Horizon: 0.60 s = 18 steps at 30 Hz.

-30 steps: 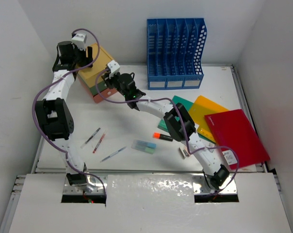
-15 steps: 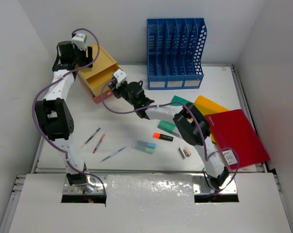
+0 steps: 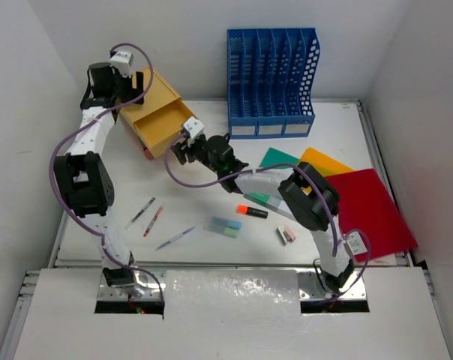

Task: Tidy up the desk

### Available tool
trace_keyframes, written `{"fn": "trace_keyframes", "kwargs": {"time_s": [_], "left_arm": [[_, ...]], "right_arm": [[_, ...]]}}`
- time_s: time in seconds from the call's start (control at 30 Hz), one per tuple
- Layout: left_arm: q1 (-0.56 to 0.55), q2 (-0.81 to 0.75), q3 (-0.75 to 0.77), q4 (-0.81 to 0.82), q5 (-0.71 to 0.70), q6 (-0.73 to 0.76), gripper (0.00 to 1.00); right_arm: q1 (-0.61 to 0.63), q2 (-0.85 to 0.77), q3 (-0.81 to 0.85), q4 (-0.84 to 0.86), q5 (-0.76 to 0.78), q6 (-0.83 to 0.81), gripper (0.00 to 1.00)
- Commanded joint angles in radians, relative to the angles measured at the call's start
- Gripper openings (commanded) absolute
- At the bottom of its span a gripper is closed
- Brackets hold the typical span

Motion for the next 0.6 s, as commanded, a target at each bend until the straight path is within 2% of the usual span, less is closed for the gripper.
{"fn": "trace_keyframes", "kwargs": {"time_s": [0.0, 0.03, 0.17, 0.3, 0.5, 0.57], "left_arm": [[0.008, -0.013, 0.023, -0.13, -0.036, 0.013, 0.81], [0.008, -0.022, 0.046, -0.138, -0.036, 0.013, 0.89], [0.008, -0.066, 0.104, -0.178, -0.022, -0.002, 0.94], [0.008, -0.16, 0.12, -0.204, -0.016, -0.025, 0.96], [0.033, -0.445, 0.002, -0.32, -0.005, 0.033, 0.97], [0.071, -0.543, -0.13, -0.415, 0.004, 0.111, 0.93]], "right_arm": [[0.012, -0.089, -0.01, 0.055, -0.061, 0.003, 0.64], [0.012, -0.115, -0.038, 0.064, -0.066, 0.003, 0.7], [0.012, -0.2, -0.125, 0.082, -0.084, 0.008, 0.76], [0.012, -0.32, -0.24, 0.081, -0.101, 0.016, 0.78], [0.012, -0.536, -0.487, 0.067, -0.089, 0.025, 0.79], [0.012, -0.605, -0.571, 0.065, -0.068, 0.025, 0.8]]}}
